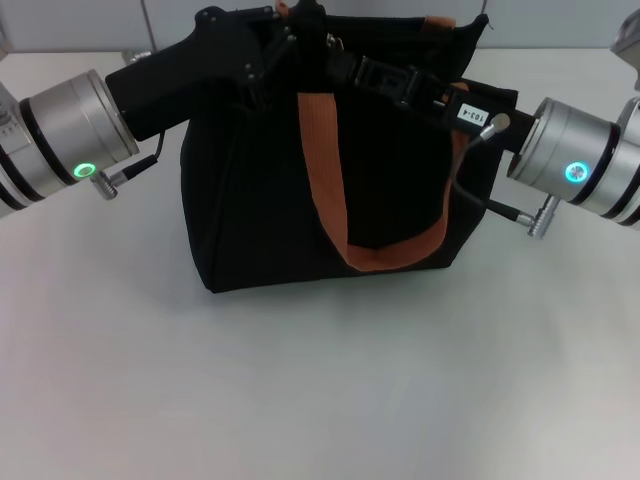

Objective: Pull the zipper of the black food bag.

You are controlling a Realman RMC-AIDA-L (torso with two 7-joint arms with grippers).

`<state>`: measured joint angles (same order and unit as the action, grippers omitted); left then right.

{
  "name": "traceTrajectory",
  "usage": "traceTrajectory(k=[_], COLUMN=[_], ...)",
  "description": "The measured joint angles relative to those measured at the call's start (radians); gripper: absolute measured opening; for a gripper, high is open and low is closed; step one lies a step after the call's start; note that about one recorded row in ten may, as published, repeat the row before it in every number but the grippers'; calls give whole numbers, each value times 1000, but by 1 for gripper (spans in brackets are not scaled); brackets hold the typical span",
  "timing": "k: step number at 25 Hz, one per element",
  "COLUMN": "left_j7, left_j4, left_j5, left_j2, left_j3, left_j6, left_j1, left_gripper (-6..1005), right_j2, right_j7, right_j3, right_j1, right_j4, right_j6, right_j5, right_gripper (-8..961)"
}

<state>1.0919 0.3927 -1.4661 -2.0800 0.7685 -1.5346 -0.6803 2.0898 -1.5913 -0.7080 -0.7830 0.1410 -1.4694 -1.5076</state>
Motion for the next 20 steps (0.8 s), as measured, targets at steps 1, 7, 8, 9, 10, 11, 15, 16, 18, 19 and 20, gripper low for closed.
traceTrajectory(k=[1, 7, 8, 9, 10, 11, 15, 16, 18, 19, 20], left_j7=[0, -1, -1, -1, -1, -1, -32, -32, -50, -57, -58], left_j4=[0, -3, -3, -3, -3, -3, -23, -23, -31, -32, -32], left_j5=[0, 0, 0, 0, 0, 0, 2, 2, 10, 19, 24], left_j2=[0, 0, 0, 0, 0, 0, 0, 0, 0, 0, 0], left_j3=[0, 0, 0, 0, 0, 0, -6, -6, -8, -6, -6], left_j6=[0, 1, 1, 1, 0, 0, -1, -1, -4, -4, -4], left_j1=[0, 0, 0, 1, 4, 4, 14, 14, 20, 27, 34], left_gripper=[20, 20, 20, 19, 19, 19, 19, 19, 19, 19, 19], right_j2=[0, -1, -1, -1, -1, -1, 0, 0, 1, 1, 1], right_j7=[0, -3, -3, -4, -4, -4, -5, -5, -5, -6, -13], right_j3=[-4, -43, -46, -48, -46, -44, -42, -42, -40, -39, -38], right_j1=[-2, -8, -8, -7, -6, -5, 0, 0, 1, 1, 3], right_j4=[0, 11, 13, 13, 14, 14, 21, 21, 21, 21, 23], right_j6=[1, 5, 7, 10, 22, 29, 45, 45, 54, 59, 70], right_j5=[0, 1, 2, 4, 4, 4, 4, 4, 4, 5, 5], right_gripper=[159, -2, -3, -3, -3, -3, -3, -3, -2, -2, -2])
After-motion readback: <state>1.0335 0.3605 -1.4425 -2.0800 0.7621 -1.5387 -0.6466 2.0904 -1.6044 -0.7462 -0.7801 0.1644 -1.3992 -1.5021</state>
